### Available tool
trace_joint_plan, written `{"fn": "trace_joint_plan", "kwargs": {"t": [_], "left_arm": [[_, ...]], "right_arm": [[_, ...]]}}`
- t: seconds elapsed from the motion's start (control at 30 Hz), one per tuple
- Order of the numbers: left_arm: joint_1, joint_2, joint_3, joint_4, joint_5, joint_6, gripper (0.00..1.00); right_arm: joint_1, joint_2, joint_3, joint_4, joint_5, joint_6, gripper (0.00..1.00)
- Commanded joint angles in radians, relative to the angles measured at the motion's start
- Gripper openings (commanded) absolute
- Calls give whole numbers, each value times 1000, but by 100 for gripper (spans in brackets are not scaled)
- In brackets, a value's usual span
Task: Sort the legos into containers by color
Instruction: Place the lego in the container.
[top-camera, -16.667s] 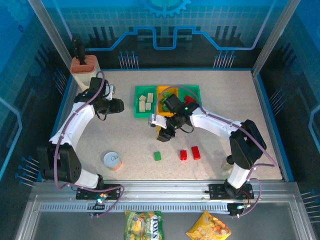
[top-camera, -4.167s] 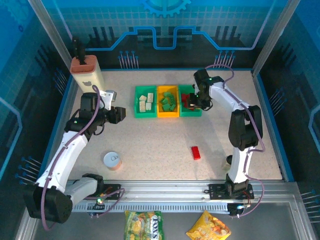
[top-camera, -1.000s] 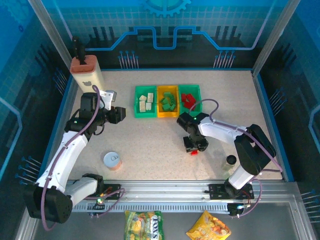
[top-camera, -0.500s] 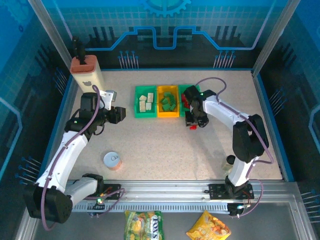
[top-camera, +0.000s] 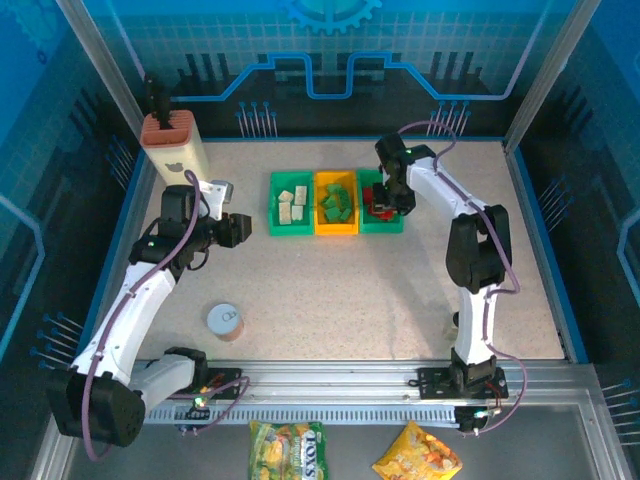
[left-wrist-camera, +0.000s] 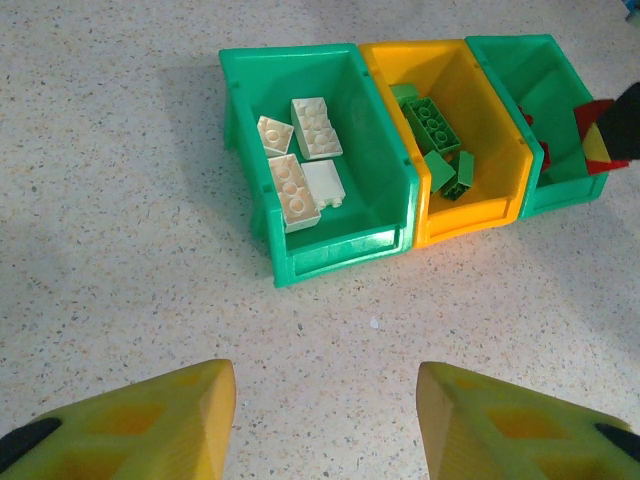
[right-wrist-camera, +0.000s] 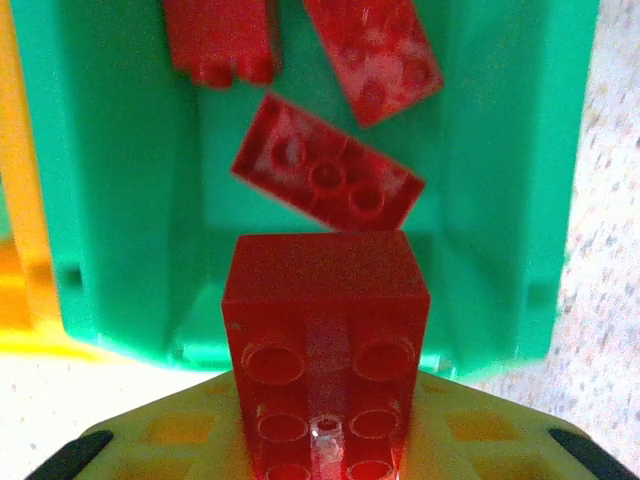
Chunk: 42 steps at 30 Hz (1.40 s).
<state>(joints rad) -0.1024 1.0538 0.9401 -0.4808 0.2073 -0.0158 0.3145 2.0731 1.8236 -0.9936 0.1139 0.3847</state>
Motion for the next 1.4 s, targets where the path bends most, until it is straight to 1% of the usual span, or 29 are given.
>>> {"fn": "trace_joint_plan", "kwargs": {"t": [0.0,0.3,0.4,0.5,0.73,0.97,1.23,1.37], "left_arm": [[-7,-1,-1,8,13,18,52],[-7,-3,-1,7,10,20,52],[-8,-7,-1,7,7,20,52],[-8,-8,-1,7,8,20,52],[-7,-14,-3,7,4,20,52],[-8,-17,-3,7,5,19,52],[-7,-15,-1,5,0,21,52],[-8,-22,7,-5,-29,2,52]], "right_arm": [[-22,66,94,-40,16,-36,36],[-42,222,315,-76,6,-60,36],[-44,248,368,-89,4,-63,36],[-44,303,407,-97,7,-66,36],[-46,346,453,-106,10,-68,37],[-47,331,456,-111,18,-63,44],[-47,258,448,-125,30,-79,45],[-52,178,406,-117,18,-89,46]]}}
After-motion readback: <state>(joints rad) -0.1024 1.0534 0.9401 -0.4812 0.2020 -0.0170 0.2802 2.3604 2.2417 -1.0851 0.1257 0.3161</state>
